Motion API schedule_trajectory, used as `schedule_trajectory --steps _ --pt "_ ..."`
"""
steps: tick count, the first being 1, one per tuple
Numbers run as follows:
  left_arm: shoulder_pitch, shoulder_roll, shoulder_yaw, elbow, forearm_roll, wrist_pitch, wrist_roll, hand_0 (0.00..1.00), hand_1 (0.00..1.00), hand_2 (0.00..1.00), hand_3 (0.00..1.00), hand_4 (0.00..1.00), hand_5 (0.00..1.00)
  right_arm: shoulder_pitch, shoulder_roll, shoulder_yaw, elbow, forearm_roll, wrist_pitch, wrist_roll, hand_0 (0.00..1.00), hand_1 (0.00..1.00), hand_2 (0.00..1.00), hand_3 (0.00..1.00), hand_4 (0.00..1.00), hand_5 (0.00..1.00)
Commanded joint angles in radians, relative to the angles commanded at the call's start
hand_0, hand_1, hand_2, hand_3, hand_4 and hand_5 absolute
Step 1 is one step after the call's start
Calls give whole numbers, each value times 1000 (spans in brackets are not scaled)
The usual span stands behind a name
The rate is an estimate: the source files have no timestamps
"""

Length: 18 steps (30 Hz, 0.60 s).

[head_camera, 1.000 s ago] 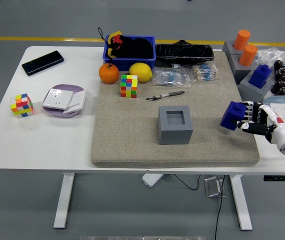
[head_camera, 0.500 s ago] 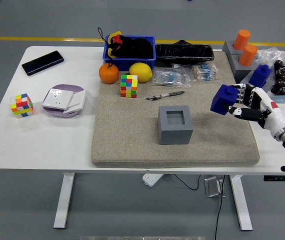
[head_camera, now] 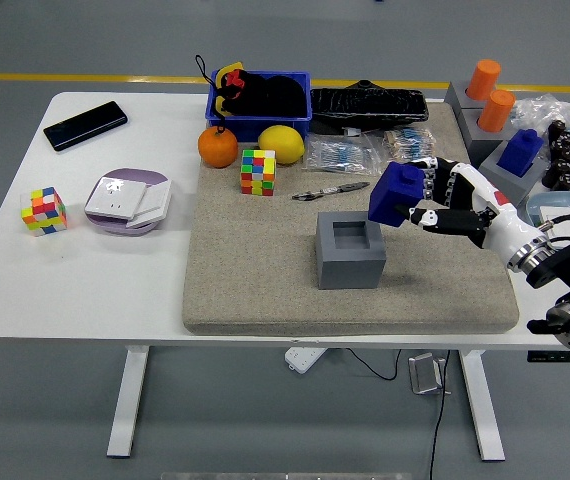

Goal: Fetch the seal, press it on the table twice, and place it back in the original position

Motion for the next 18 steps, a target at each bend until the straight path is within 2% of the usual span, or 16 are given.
schedule_trajectory --steps 4,10,18 --pt "4 1 0 0 -1 0 -1 720 696 684 751 690 285 36 5 -45 -22 5 46 -27 649 520 519 558 709 2" --pt "-1 -3 -11 -2 7 0 -1 721 696 684 751 690 285 96 15 -108 -61 21 70 -35 649 519 519 559 708 2" --pt "-3 -2 -5 -2 1 -1 -1 721 696 684 751 690 285 161 38 -162 -158 66 105 -31 649 520 518 559 708 2"
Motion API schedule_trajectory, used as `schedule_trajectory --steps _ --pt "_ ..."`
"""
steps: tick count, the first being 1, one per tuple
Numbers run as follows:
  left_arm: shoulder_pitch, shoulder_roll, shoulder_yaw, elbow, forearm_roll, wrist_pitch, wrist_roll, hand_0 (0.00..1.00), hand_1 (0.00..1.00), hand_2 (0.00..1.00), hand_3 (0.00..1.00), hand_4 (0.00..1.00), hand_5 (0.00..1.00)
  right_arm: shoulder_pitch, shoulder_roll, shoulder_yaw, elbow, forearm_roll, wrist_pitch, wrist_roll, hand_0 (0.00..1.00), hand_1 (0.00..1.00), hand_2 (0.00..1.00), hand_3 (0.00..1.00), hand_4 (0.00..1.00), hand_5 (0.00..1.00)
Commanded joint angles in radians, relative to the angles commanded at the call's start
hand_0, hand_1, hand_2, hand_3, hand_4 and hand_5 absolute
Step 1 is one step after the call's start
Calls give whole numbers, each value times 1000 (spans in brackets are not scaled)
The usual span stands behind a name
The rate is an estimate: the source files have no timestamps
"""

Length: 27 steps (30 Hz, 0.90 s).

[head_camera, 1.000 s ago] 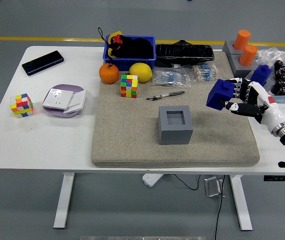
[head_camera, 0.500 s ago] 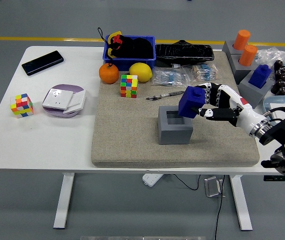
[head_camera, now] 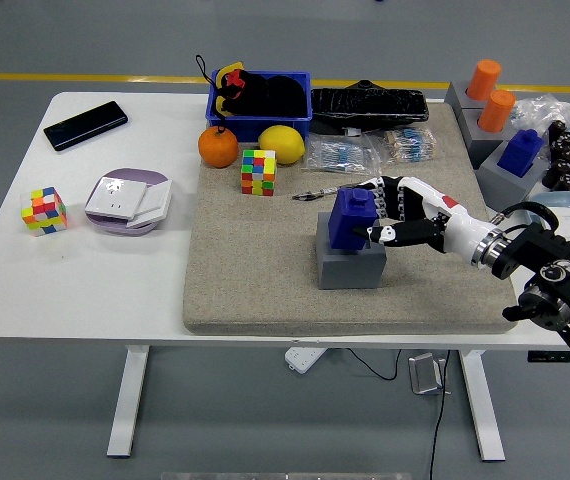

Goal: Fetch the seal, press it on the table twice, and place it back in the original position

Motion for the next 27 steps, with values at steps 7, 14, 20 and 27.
schedule_trajectory --steps 7,14,20,27 --pt "3 0 9 1 -4 0 0 721 695 684 752 690 285 21 13 -3 -45 18 8 7 647 521 516 558 711 2" --pt "-1 -4 5 0 1 -1 0 721 695 684 752 690 285 21 21 -4 -57 14 25 10 649 521 517 559 714 2" --pt "-2 -6 5 0 0 -2 0 721 696 684 752 691 285 22 21 -4 -62 5 29 12 649 521 517 559 716 2" --pt "0 -5 7 1 -2 -2 0 721 696 684 753 691 285 32 17 -10 -80 -11 23 22 647 521 518 555 718 2"
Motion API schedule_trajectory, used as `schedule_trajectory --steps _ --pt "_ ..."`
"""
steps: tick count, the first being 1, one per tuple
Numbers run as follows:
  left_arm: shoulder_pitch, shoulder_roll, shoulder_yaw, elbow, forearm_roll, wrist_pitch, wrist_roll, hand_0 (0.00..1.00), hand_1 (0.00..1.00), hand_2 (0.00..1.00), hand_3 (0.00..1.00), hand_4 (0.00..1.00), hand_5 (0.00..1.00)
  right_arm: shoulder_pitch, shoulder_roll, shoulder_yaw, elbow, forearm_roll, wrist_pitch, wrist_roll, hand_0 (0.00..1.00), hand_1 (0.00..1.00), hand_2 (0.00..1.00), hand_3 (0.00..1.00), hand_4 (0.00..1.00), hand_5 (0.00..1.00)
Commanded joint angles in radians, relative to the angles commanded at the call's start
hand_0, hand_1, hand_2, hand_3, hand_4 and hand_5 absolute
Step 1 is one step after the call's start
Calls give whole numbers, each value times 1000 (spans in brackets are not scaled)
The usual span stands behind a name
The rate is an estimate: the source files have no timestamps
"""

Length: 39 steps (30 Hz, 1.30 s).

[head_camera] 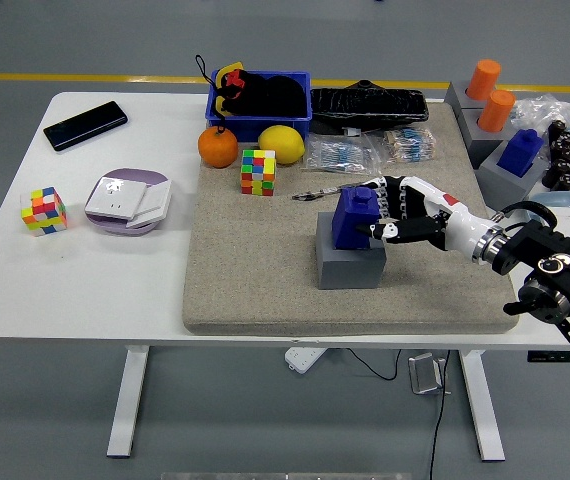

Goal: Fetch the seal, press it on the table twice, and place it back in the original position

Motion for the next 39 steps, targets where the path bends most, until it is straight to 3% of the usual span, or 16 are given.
schedule_trajectory --steps 39 --pt "3 -2 -4 1 8 -2 -1 721 695 684 754 692 285 -20 24 -6 -8 -39 -26 22 647 523 515 554 737 2"
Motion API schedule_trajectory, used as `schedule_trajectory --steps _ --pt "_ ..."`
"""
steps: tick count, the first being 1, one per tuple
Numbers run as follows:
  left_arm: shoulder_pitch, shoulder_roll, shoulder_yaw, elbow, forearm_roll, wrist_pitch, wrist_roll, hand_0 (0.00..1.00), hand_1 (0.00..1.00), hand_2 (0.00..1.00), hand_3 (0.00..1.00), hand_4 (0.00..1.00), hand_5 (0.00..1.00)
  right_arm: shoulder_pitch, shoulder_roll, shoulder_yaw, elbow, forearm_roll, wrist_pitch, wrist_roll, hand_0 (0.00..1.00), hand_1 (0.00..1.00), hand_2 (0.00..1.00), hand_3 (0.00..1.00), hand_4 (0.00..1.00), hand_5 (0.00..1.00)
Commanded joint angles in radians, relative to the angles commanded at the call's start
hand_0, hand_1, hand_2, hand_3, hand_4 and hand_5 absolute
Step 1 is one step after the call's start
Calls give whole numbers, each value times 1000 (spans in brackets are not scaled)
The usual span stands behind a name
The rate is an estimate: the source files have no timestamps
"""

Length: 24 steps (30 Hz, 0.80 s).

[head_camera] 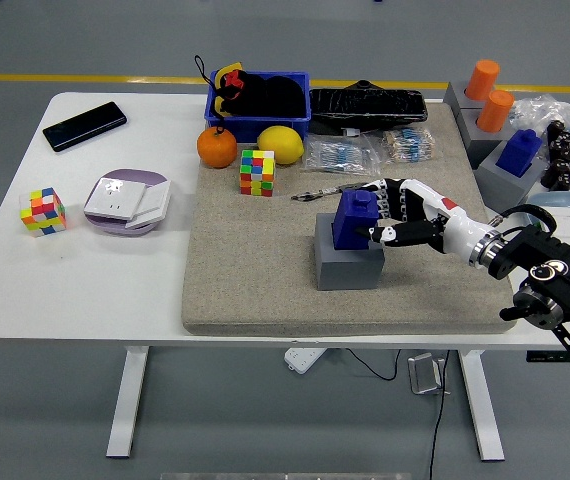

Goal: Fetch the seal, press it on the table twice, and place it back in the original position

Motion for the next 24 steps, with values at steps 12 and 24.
schedule_trajectory --steps 12,24 --pt "0 0 3 2 -4 0 0 721 695 684 754 693 286 2 4 -11 0 -1 0 -1 647 522 513 554 741 2" --pt "0 0 -6 1 2 -1 -1 722 696 684 754 693 286 -3 4 -9 3 -2 -1 -2 647 522 512 552 741 2"
